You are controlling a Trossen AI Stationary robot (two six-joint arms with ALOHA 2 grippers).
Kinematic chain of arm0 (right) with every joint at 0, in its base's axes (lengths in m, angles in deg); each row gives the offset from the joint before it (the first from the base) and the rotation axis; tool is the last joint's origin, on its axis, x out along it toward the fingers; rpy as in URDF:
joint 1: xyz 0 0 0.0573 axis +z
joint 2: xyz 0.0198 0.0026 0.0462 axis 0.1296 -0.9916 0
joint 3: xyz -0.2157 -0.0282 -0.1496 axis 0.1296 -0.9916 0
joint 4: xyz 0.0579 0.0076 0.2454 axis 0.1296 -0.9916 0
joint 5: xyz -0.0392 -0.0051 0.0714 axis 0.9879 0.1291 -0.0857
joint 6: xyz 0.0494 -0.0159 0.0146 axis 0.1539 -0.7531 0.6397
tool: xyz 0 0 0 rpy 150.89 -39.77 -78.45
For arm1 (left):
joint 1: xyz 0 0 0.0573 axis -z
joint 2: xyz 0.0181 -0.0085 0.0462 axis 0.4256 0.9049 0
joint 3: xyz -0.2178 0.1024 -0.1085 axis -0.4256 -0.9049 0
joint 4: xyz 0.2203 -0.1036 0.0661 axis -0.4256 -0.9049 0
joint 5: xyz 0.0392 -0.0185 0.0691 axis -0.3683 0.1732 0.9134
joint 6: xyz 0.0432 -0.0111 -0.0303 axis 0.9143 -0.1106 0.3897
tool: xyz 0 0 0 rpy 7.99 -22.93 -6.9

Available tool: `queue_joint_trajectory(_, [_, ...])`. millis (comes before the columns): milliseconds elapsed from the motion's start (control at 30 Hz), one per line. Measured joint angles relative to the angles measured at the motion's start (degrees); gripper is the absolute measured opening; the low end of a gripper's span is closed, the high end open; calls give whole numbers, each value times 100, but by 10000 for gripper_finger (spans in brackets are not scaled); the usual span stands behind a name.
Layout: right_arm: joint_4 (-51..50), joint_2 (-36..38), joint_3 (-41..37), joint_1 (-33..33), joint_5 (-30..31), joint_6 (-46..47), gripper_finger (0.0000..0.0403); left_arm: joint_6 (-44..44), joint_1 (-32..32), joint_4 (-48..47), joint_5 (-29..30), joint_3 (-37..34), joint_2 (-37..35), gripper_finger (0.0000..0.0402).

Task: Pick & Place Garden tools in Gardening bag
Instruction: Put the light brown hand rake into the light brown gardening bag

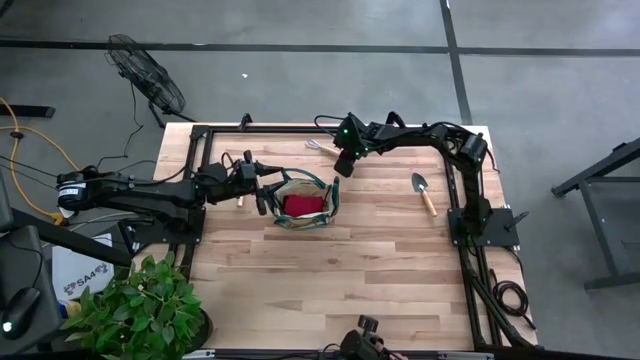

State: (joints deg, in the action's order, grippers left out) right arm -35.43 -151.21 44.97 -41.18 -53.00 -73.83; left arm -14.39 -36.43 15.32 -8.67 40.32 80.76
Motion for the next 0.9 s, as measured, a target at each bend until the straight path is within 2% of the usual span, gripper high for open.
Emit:
queue_joint_trajectory(300, [-214,0,2,4,93,75,65,27,0,-1,1,0,0,191])
queue_joint_trajectory(500, [-693,22,25,38,109,483,48,25,0,-3,1,0,0,191])
queue_joint_trajectory(900, [-1728,247,20,527,18,1269,22,25,0,-5,0,0,0,191])
